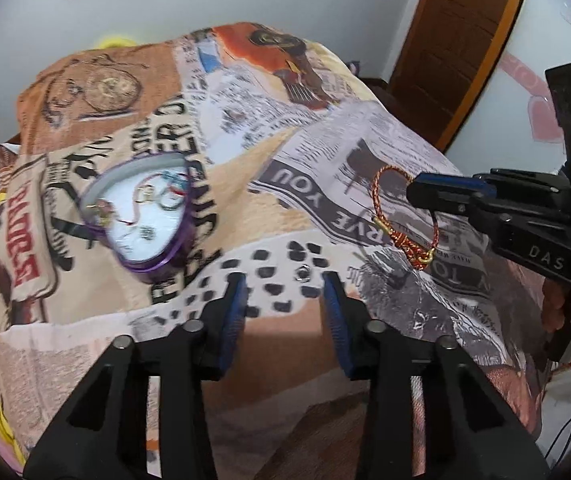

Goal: Organize jewelry
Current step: 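Grasp the gold-red bracelet with the right tool while the left tool grasps a small silver ring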

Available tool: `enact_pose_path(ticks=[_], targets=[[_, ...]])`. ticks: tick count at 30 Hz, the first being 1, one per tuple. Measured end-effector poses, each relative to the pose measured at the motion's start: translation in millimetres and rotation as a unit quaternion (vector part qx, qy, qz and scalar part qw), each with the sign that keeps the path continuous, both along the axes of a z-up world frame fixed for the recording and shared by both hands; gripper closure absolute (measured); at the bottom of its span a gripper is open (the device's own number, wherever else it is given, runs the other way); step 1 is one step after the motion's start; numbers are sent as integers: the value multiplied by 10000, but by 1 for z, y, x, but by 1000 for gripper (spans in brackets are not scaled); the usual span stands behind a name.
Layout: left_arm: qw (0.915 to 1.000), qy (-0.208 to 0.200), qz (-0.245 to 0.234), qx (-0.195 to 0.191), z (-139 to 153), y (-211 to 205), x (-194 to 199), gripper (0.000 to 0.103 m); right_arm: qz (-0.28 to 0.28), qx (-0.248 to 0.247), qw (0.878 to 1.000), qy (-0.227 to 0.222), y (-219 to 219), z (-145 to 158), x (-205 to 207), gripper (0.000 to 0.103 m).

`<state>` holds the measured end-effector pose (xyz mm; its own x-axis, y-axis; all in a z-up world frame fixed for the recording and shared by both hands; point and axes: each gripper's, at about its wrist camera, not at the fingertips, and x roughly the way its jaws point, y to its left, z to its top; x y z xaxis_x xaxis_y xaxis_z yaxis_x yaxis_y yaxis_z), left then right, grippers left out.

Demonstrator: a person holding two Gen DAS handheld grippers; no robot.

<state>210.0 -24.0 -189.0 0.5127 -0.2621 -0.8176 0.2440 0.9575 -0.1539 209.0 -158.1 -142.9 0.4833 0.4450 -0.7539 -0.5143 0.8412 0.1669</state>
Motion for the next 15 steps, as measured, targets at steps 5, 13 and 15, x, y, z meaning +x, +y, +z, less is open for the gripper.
enact_pose_path(ticks=[5, 13, 15], targets=[[9997, 20, -172, 187, -6, -12, 2, 78, -29, 38, 10000, -41, -5, 0, -1, 94], [9994, 133, -271, 197, -11, -19, 9, 89, 3, 44, 10000, -39, -4, -4, -2, 94], [9993, 110, -253, 250, -12, -21, 10, 95, 5, 26, 10000, -35, -3, -5, -2, 94]])
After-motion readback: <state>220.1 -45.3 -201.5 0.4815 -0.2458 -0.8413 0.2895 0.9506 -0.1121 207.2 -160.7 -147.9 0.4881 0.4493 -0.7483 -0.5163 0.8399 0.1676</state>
